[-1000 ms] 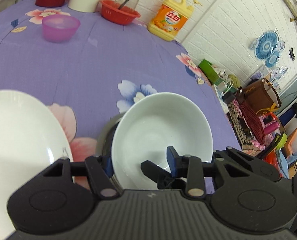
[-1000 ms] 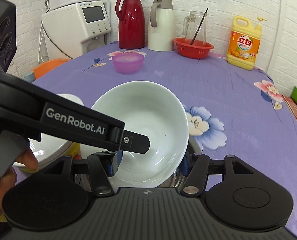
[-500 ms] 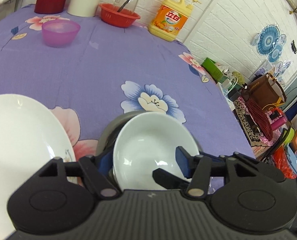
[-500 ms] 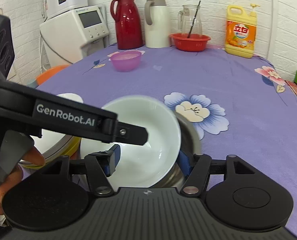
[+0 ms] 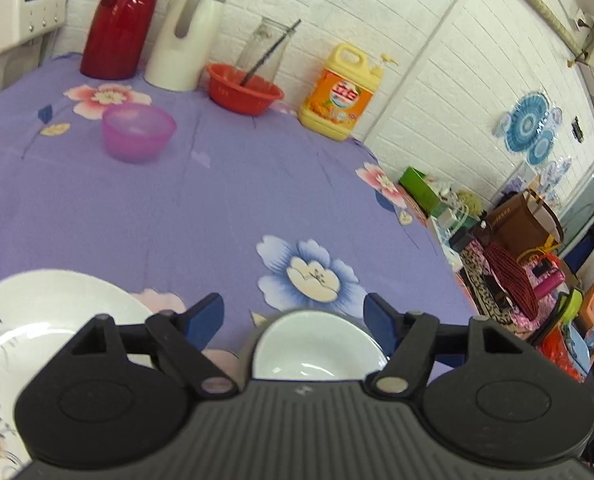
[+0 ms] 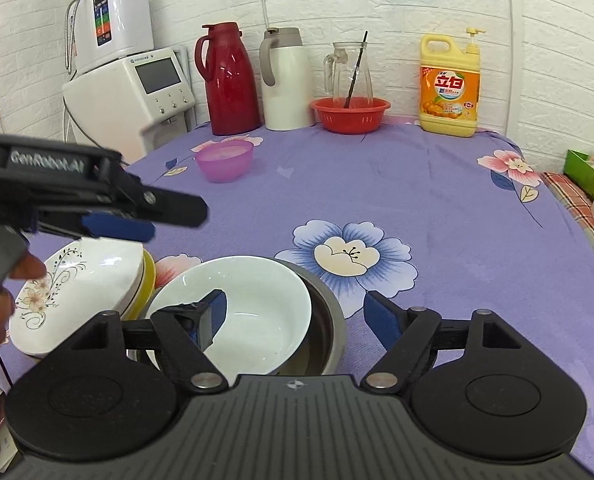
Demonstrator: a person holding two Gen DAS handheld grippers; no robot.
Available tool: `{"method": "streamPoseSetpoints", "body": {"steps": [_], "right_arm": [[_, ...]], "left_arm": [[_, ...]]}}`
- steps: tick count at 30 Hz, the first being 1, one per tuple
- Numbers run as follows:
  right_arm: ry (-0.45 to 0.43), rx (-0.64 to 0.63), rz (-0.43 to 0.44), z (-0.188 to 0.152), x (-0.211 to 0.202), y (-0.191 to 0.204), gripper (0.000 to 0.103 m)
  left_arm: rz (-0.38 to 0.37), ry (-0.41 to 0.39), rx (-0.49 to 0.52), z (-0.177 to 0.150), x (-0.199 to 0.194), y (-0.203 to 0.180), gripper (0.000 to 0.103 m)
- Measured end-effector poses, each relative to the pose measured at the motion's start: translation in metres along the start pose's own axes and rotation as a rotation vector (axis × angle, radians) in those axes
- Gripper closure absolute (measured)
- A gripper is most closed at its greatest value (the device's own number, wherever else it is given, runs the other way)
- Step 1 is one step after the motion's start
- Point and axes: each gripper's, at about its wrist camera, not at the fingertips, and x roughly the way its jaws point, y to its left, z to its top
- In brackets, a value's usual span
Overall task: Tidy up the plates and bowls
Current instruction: 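Move both grippers to the pink plastic bowl and grasp its rim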
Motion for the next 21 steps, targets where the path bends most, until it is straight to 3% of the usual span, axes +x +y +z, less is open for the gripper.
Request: {"method": "streamPoseSetpoints", "body": {"steps": [10,21], "right_arm": [[0.007,-0.035,0.015,0.012,0.006,0.01,0.0],[0.028,-0.088,0.06,0.055,0.044,0.027,0.0]], "left_arm": [[0.086,-0.047,-0.069,0.023,-0.017,0.053,0.031],[0.216,-0.056,-0.084,0.066,-0.024,0.129,0.031]]}}
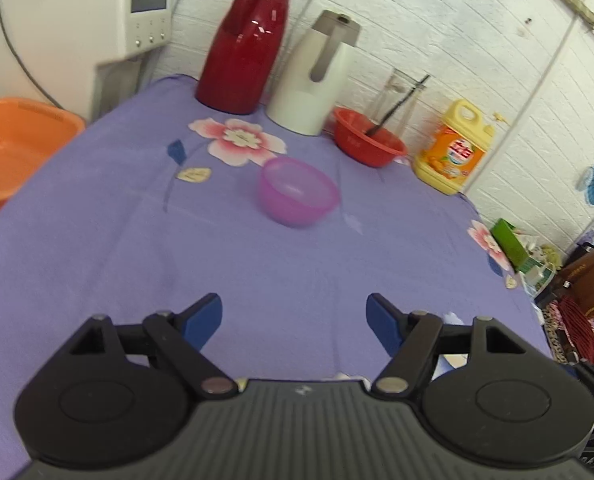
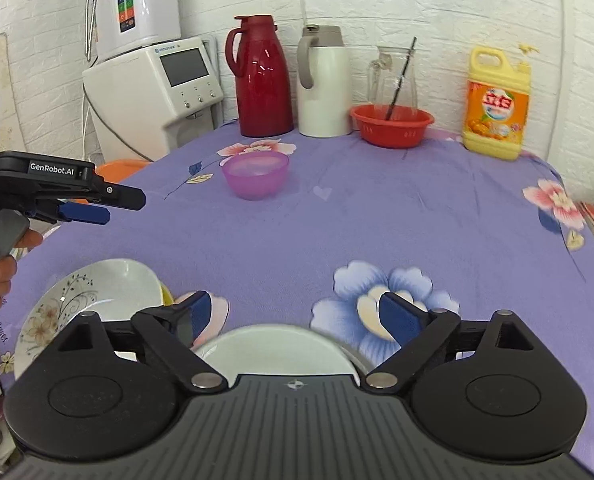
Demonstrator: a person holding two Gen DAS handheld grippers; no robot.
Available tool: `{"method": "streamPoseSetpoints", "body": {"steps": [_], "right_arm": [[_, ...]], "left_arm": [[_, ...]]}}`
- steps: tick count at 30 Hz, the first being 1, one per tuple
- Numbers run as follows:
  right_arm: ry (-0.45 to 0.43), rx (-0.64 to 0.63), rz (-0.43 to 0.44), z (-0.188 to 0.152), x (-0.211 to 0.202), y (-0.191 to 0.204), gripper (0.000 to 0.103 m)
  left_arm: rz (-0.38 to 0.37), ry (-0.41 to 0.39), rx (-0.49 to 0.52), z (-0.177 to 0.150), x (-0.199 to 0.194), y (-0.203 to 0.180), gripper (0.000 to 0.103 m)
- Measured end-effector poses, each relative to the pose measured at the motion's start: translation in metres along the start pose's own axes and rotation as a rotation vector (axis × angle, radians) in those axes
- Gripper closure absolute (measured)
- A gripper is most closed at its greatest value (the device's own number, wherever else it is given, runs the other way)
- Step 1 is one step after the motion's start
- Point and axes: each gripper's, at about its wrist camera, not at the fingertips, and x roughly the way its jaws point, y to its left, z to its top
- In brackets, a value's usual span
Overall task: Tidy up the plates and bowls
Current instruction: 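Move both grippers to the pink plastic bowl and grasp its rim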
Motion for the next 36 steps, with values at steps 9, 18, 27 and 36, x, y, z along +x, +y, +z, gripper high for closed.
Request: {"method": "streamPoseSetpoints", "body": {"steps": [9,18,27,36], "right_arm": [[0.007,-0.07,0.029,0.095,0.075,-0.008,0.0],[0.111,0.013,0.081,0.144,0.197,-0.022,0.0],[0.208,-0.018,0.069,0.13,0.257,-0.018,0.0],[0.248,-0.04,0.097,0.126,0.274,-0.009,0.0]], "left_arm": [[0.077,-0.129,0.013,0.099,0.031,0.03,0.03],[0.052,0.016,-0.01,0.134,0.138,0.038,0.03],[0.05,0.132,-0.006,0.12,0.204,0.03,0.03],[0.071,0.128,0.019,0.114,0.216,0.023,0.034]]}}
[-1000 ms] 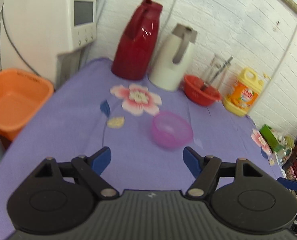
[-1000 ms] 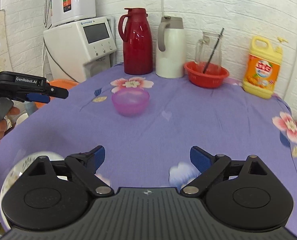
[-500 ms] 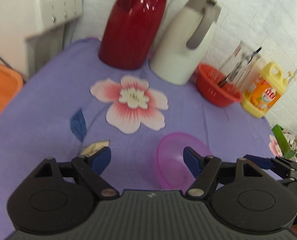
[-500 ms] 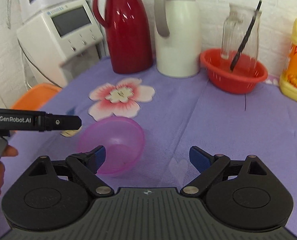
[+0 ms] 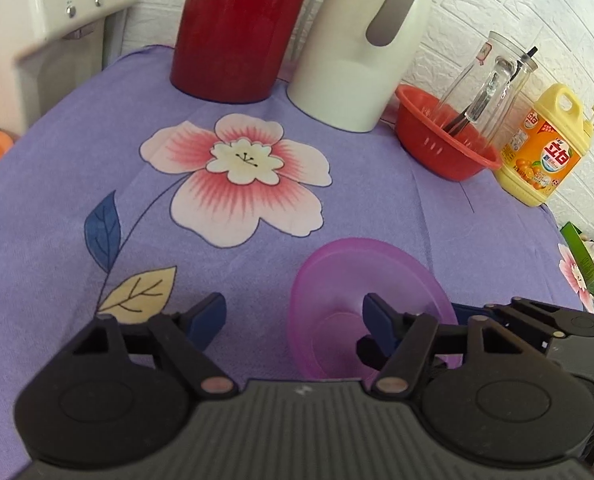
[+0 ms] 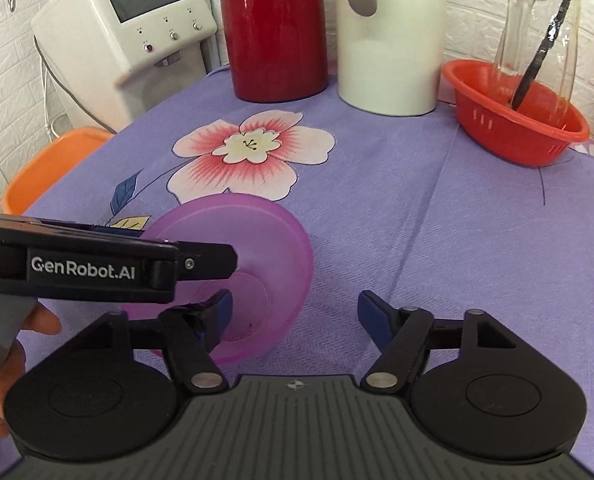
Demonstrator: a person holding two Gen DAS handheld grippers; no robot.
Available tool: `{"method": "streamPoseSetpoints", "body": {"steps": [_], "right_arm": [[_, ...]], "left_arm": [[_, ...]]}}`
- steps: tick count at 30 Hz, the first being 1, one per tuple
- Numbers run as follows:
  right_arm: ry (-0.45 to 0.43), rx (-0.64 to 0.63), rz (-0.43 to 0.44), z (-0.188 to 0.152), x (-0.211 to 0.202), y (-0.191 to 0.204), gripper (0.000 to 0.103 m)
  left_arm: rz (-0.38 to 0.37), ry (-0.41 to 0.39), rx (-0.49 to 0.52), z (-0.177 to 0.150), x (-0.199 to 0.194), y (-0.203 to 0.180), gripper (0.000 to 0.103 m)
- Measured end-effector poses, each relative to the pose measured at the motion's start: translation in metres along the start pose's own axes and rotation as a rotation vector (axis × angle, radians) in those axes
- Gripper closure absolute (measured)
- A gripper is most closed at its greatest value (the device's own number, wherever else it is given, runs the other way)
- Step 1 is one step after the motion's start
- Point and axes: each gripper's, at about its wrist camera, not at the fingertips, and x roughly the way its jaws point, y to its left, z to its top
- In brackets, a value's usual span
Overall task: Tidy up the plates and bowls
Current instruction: 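Move both grippers to the pink plastic bowl and grasp its rim, then carry the pink bowl with both grippers into the white bowl and release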
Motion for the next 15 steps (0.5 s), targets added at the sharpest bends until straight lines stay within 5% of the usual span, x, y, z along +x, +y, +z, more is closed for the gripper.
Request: {"method": "streamPoseSetpoints", "body": {"steps": [3,7,15], "right_arm": [[-0.013,-0.024,-0.01,0.0,0.003,0.006,0.007],[-0.016,-0.046,0.009,-0.001,0.002,0.013,0.041],[-0.004,-0.036,0.023,-0.021,-0.034,0.025,0.039]], "left_arm": [[0.014,-0.02,0.027,-0.005,0.0,-0.006,0.042],[0.022,-0.036,0.06,-0.013,-0.001,-0.015,0.07],[-0.068,0.014,0.002,-0.035,-0.035,-0.027,0.072]]}}
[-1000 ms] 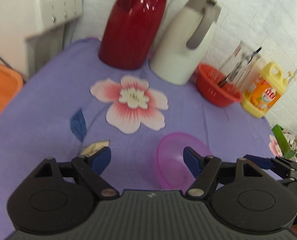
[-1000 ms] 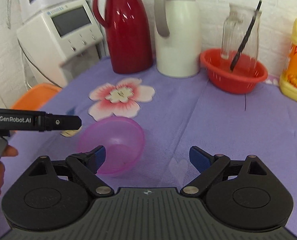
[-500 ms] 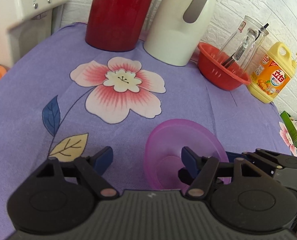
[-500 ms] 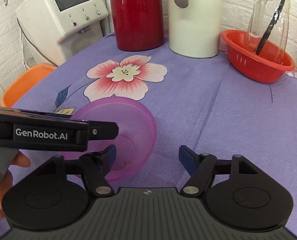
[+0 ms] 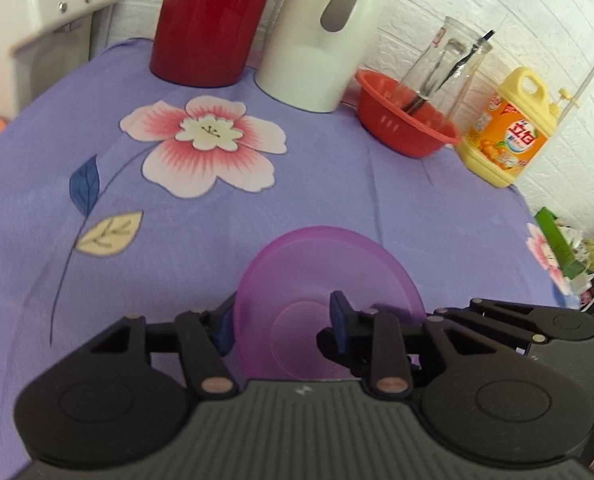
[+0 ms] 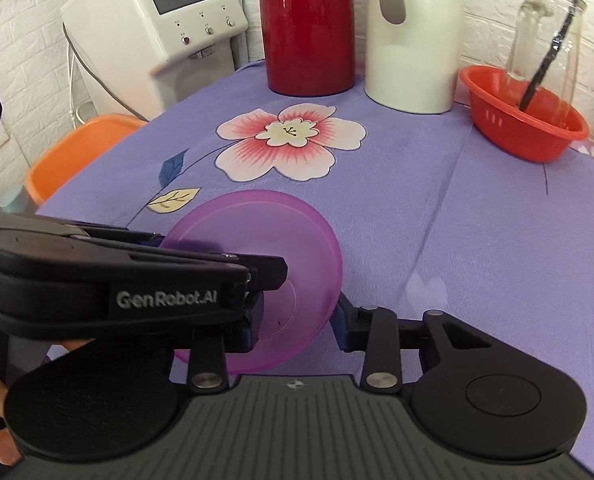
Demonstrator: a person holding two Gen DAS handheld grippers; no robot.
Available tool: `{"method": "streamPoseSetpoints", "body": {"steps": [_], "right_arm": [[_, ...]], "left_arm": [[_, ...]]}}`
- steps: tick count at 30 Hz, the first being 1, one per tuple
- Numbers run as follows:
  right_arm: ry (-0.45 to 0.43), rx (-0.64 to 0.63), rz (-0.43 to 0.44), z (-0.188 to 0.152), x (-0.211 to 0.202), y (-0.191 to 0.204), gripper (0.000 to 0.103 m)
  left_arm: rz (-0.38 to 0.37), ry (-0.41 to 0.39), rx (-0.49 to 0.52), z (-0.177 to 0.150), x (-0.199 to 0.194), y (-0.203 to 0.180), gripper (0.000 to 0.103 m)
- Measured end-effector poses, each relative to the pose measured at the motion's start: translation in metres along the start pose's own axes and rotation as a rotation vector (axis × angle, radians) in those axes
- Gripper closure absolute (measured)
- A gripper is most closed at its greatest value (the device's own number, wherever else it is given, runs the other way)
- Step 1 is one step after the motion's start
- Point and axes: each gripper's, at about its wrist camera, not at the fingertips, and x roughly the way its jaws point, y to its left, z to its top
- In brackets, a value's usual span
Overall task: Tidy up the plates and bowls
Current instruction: 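Carry the pink bowl with both grippers into the white bowl and release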
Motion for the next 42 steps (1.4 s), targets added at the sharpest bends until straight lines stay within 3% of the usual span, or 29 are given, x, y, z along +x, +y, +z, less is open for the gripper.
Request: {"method": "streamPoseSetpoints", "body": {"steps": [11,20,28,36,38,40,42], "right_arm": [[-0.075,-0.02,-0.083,-0.043,-0.095,0.02,0.034],[-0.129,0.016,-0.173,-0.111,-0.175,0.026,0.03],[-0.104,0.079,-0.195,-0.178,-0.202,0.031,0.028],[-0.107,0.101,-0.172,-0.203,-0.205,0.03,0.028],[-0.116,0.112,-0.161,-0.208,-0.207,0.03,0.028],[-0.134,0.135,-0.145,-0.211,-0.21,0.027,0.027],[-0.161,0.151,-0.135,-0.218,-0.216,0.026,0.027]], "left_arm": [[-0.094,-0.053,0.033,-0.049,-0.075,-0.062,0.072],[-0.197,-0.076,0.127,-0.119,-0.129,-0.122,0.072],[-0.242,-0.014,0.189,-0.186,-0.139,-0.146,0.071],[-0.243,0.032,0.202,-0.205,-0.13,-0.146,0.07],[-0.245,0.032,0.208,-0.205,-0.129,-0.146,0.06],[-0.265,0.028,0.211,-0.204,-0.13,-0.146,0.031],[-0.282,0.021,0.2,-0.202,-0.135,-0.145,0.025]]}}
